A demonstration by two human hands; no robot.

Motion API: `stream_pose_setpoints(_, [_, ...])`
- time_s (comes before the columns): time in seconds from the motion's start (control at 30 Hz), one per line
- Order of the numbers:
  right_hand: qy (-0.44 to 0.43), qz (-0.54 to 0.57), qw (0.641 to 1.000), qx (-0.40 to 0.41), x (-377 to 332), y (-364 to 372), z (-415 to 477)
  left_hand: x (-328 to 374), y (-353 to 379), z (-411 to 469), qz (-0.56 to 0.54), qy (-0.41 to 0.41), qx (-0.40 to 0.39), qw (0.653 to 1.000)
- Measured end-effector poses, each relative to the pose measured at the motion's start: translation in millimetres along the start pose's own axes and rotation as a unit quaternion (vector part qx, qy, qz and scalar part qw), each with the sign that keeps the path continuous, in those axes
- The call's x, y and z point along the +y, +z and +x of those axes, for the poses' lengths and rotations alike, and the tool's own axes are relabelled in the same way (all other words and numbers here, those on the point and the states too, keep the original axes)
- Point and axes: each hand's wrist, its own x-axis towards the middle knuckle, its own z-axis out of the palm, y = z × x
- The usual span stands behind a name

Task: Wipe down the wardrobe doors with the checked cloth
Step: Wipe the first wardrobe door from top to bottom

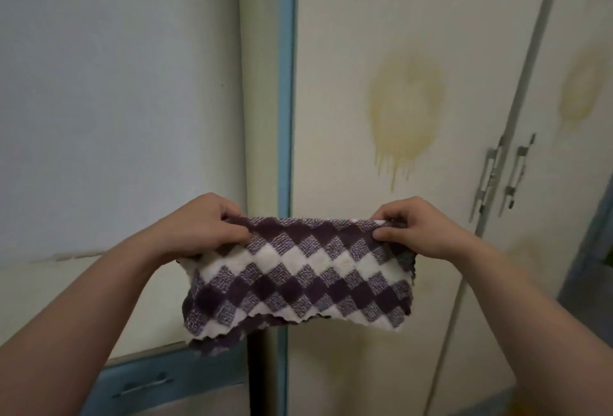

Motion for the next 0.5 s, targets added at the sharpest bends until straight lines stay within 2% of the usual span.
stream_pose_setpoints(0.1, [0.001,-0.026,0.999,0.046,18.7,-26.3,-10.0,28.6,11.6,3.6,0.032,-0.004,-0.027,0.999])
stream_pose_setpoints(0.2, [0.005,-0.021,0.995,0.096,35.9,-45.7,-13.8,46.2,17.1,10.2,0.069,0.012,0.0,0.998])
stream_pose_setpoints(0.37, [0.007,-0.057,0.983,0.175,61.3,-65.2,-2.9,63.0,24.2,25.7,0.097,0.067,0.13,0.984])
stream_pose_setpoints(0.5, [0.016,-0.078,0.964,0.255,81.1,-67.9,9.0,70.1,36.6,39.6,0.116,0.12,0.268,0.949])
